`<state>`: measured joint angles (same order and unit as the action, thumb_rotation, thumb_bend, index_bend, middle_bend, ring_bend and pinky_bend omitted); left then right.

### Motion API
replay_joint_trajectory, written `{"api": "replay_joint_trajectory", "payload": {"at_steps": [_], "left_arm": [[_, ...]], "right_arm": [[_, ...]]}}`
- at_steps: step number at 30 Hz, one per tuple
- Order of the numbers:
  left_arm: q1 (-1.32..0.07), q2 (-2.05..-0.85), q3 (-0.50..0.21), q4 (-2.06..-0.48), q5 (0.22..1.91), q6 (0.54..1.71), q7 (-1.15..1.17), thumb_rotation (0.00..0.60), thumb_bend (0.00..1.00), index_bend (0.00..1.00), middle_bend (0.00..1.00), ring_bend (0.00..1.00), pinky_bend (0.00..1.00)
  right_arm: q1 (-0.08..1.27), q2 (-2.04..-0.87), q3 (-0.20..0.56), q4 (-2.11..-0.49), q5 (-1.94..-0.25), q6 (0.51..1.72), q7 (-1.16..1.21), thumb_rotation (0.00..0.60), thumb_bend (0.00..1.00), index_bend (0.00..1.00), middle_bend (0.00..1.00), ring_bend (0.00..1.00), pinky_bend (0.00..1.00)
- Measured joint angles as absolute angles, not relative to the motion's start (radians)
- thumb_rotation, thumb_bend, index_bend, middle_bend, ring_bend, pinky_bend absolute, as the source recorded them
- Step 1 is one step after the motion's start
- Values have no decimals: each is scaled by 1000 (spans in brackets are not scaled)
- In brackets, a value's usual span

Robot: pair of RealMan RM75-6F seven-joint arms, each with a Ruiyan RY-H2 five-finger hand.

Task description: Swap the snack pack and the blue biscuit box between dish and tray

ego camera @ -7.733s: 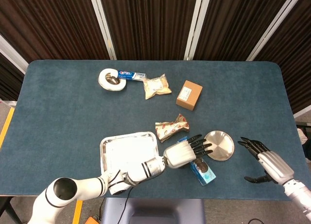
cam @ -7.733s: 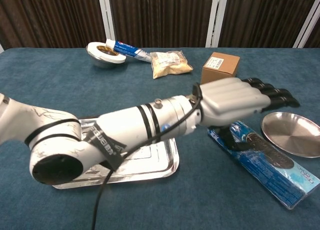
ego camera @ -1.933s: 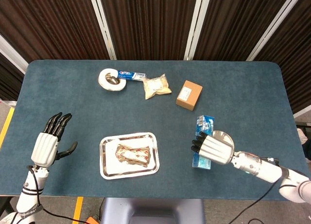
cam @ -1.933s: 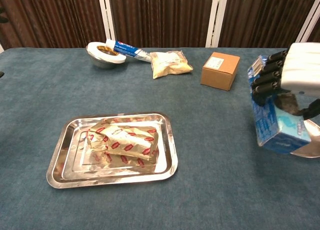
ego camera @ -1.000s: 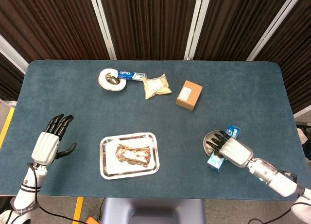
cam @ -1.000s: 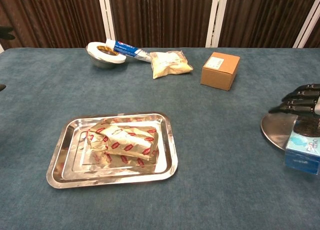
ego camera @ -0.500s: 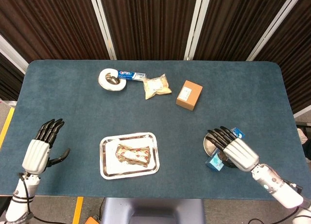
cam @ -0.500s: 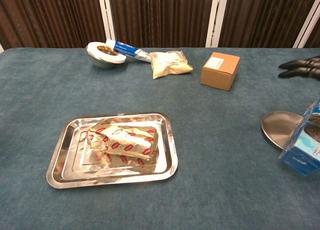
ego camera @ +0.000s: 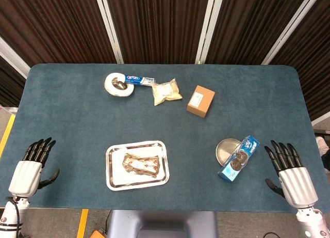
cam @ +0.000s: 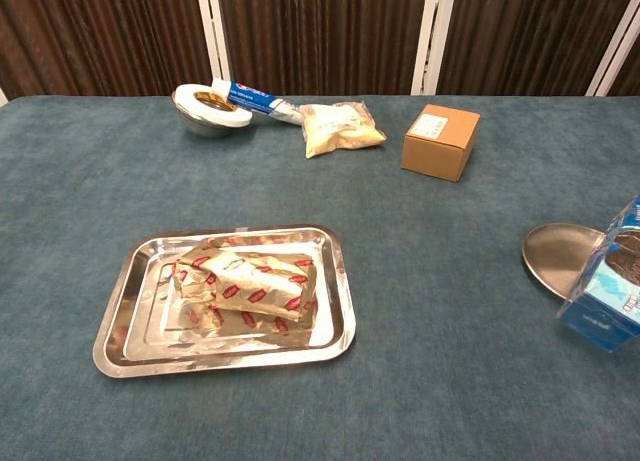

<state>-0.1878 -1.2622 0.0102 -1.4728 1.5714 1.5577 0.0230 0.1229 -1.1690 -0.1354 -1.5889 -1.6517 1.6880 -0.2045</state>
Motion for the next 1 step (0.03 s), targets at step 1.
{"api": "replay_joint_trajectory", "payload": {"at_steps": [1], "left_arm": [[-186, -1264, 6, -1469, 1572, 1564, 27, 600, 326, 0, 37, 0, 99]], "right_arm": [[122, -1167, -131, -1594, -1645, 1664, -208, 600, 277, 0, 0, 0, 0]]}}
